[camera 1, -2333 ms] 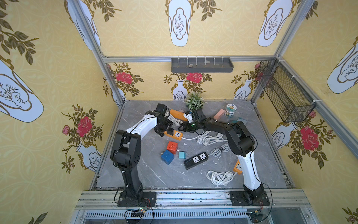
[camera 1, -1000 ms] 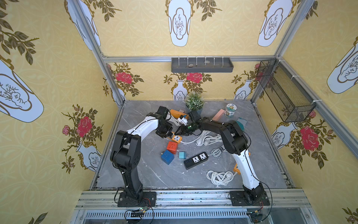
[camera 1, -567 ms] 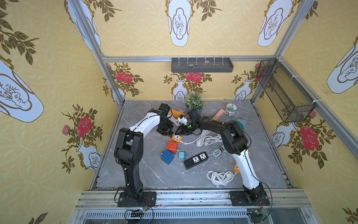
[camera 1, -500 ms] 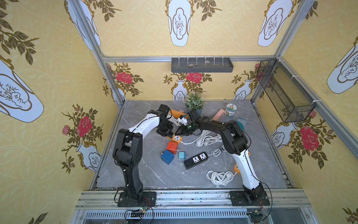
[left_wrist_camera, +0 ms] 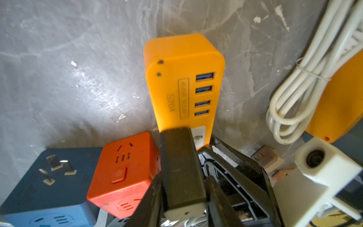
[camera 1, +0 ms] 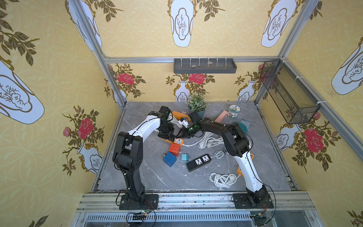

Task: Pull the plug off the socket
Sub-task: Remove the plug from the socket, then place the plug at the center of the board.

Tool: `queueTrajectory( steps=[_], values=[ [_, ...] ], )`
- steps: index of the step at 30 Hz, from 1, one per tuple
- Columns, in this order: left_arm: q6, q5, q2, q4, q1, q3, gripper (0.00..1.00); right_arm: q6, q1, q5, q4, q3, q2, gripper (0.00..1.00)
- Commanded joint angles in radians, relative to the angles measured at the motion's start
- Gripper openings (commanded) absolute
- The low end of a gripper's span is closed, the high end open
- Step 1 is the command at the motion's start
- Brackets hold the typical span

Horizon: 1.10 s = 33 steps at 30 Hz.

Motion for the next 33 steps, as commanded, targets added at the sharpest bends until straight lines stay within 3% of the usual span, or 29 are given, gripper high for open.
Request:
queueTrajectory(
  steps=[1, 10, 13, 19, 24, 28, 33],
  values=[
    [0.04, 0.224, 0.016, -0.054, -0.006, 0.051, 0.13, -0.025, 0.0, 0.446, -0.203, -0.019, 0.051, 0.31],
    [-0.013, 0.217, -0.157, 0.056, 0.03, -0.131, 0.14, -0.046, -0.008, 0.475, -0.212, -0.02, 0.03, 0.32],
    [0.03, 0.181, -0.208, 0.096, 0.032, -0.137, 0.14, -0.051, -0.011, 0.451, -0.18, -0.04, 0.006, 0.34],
    [0.328, 0.081, -0.362, 0.263, 0.035, -0.243, 0.14, -0.083, -0.019, 0.378, -0.082, -0.076, -0.106, 0.52],
    [0.622, 0.102, -0.567, 0.526, 0.036, -0.477, 0.14, -0.103, -0.039, 0.353, -0.026, -0.104, -0.247, 0.65],
    [0.701, 0.117, -0.661, 0.614, 0.064, -0.604, 0.14, -0.108, -0.049, 0.338, 0.052, -0.204, -0.387, 0.64],
    [0.742, 0.145, -0.719, 0.745, 0.21, -0.733, 0.14, -0.109, -0.051, 0.422, 0.268, -0.488, -0.657, 0.62]
  ],
)
